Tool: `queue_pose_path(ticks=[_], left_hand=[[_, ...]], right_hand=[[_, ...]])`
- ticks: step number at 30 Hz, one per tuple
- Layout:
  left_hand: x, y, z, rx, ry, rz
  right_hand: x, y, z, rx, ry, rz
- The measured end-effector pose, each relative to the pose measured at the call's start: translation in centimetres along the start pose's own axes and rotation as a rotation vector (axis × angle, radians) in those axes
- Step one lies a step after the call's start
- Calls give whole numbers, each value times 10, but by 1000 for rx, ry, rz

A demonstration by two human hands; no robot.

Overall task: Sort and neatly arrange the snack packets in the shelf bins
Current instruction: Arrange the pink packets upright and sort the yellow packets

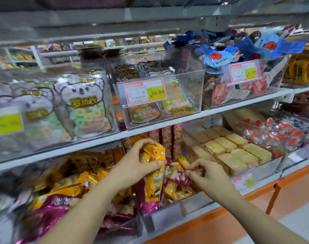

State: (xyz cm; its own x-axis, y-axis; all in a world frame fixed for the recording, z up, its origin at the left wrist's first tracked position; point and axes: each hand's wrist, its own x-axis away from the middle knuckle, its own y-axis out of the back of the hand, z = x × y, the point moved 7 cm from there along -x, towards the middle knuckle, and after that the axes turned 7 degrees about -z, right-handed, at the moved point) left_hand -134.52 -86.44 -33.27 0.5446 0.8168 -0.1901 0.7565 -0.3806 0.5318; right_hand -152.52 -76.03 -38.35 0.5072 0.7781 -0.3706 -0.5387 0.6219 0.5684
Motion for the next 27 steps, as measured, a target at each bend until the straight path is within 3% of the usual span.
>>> queue_pose_path(ticks=[3, 6, 9, 11, 13, 18, 27], left_hand=[[21, 27, 13, 201, 82, -78], [42, 49, 26, 383, 145, -175], [57, 69, 34, 402, 130, -277], [63, 81, 38, 349, 106, -348], [71, 91, 39, 321, 101, -404], [87, 126, 47, 148, 114, -464], [88, 167, 87, -461, 172, -251]], right_hand=[[5, -23, 13, 83, 29, 135], [9, -30, 46, 76, 97, 106], [24, -39, 109, -145, 181, 205], [43, -60, 141, -154, 221, 379], [56, -81, 161, -140, 268, 435], [52, -106, 182, -186, 327, 282], [16, -140, 168, 16, 307, 42]])
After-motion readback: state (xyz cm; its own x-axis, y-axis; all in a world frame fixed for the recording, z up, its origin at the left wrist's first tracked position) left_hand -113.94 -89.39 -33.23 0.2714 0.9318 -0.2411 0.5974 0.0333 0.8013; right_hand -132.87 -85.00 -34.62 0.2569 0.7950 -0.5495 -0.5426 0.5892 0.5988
